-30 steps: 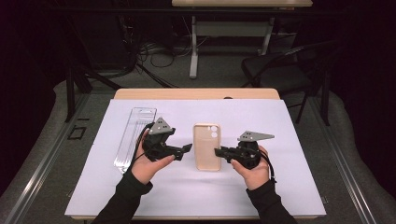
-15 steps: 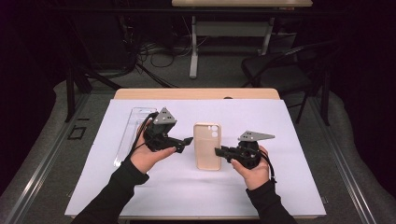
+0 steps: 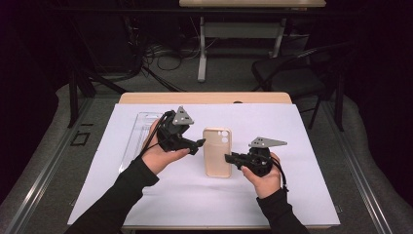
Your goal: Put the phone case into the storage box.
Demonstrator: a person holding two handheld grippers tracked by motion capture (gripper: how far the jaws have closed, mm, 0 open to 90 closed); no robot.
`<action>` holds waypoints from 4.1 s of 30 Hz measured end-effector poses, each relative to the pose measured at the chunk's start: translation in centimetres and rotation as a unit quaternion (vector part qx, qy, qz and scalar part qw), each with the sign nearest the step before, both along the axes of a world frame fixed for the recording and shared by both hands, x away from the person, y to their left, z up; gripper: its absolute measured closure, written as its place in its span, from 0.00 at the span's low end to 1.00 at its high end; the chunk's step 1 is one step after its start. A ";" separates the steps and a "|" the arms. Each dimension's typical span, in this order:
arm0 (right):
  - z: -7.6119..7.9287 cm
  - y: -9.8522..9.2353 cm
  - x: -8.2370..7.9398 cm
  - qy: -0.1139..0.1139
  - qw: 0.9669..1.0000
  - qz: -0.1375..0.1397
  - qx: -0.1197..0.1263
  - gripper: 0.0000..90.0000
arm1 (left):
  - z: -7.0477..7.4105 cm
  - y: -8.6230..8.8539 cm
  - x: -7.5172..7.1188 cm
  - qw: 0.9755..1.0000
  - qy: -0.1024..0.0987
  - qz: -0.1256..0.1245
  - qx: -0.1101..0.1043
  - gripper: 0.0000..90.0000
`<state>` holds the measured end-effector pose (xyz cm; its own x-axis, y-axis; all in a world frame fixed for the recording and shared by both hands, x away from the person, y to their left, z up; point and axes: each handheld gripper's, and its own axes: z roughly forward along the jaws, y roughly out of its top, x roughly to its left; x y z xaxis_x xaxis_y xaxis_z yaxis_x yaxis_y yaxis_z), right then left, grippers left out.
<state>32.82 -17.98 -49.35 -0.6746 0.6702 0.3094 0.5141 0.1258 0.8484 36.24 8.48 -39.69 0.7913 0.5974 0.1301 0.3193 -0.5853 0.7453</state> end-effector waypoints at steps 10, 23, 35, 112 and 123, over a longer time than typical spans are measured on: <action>-0.1 0.1 0.0 -0.001 1.000 0.000 0.000 0.91 | 0.7 -0.9 0.6 1.000 0.000 -0.006 0.026 0.23; 0.0 0.2 -0.2 -0.004 1.000 -0.003 0.001 0.91 | 0.6 -2.6 0.2 0.998 -0.031 -0.005 0.054 0.39; -0.3 0.5 -0.3 0.001 1.000 -0.018 0.004 0.91 | 0.2 -3.3 0.0 0.995 -0.056 0.000 0.077 0.52; -0.5 0.8 -0.3 0.008 1.000 -0.012 0.011 0.90 | 0.3 -3.7 -0.4 0.993 -0.068 -0.018 0.096 0.89; -0.7 0.9 -0.3 0.012 1.000 -0.006 0.010 0.82 | 0.2 -3.2 -0.1 0.993 -0.069 -0.012 0.094 0.90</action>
